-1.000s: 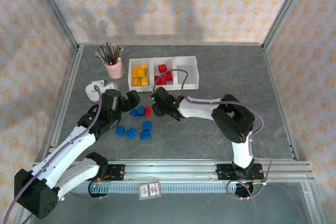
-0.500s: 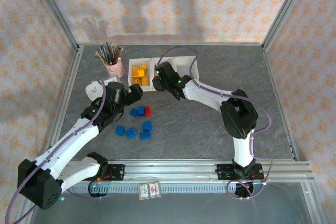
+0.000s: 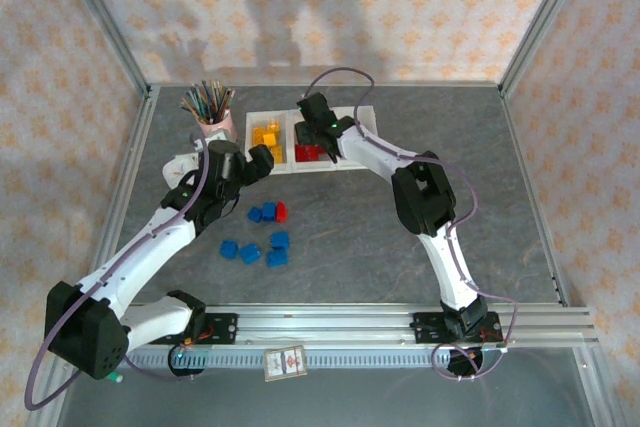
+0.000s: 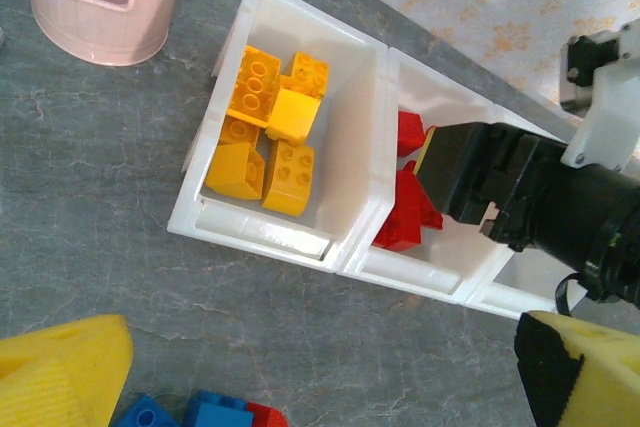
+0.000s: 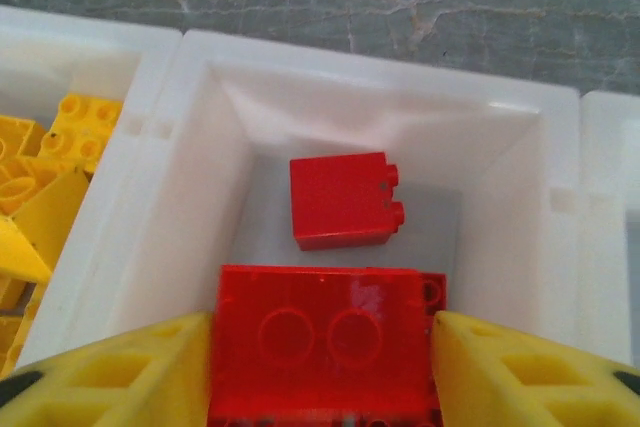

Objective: Sort the legos into containers by color
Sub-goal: Place the lego in the container.

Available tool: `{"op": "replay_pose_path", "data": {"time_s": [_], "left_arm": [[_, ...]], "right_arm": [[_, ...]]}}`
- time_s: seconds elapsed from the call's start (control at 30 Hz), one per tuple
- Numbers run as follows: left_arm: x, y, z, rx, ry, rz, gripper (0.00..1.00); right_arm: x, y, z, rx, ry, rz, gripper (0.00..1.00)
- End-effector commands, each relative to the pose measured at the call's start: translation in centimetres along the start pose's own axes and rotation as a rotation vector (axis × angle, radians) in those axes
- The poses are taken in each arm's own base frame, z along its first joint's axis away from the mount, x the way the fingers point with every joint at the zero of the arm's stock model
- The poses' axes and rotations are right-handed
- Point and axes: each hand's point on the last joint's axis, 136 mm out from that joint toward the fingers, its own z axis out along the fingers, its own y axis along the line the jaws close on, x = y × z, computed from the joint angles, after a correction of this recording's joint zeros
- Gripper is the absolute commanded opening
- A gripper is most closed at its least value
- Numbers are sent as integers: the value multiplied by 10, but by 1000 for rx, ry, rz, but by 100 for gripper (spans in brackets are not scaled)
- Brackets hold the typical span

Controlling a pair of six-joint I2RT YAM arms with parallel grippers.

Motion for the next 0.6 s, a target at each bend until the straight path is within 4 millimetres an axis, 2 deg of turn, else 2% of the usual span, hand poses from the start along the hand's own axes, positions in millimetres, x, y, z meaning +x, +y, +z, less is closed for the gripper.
{"op": "replay_pose_path", "data": {"time_s": [0.0,0.17,0.27,0.4,0.57], "left_arm": [[-21,-10,-4,28,-52,5,99],[-23,-11,-9,42,-55,0,99],[-23,-11,-13,48,-55,-1,99],[-19,-7,-20,53,-50,-1,99],[-6,6,-26,43,-30,0,99]], "right_arm": [[-13,1,-9,-9,-8,-12,59],[-22,10,-33,-76,-29,-1,61],[-20,13,-50,-93,-41,15,62],[-8,21,-71,-114,-41,33,65],[21,34,-89,-113,-8,37,67]]}}
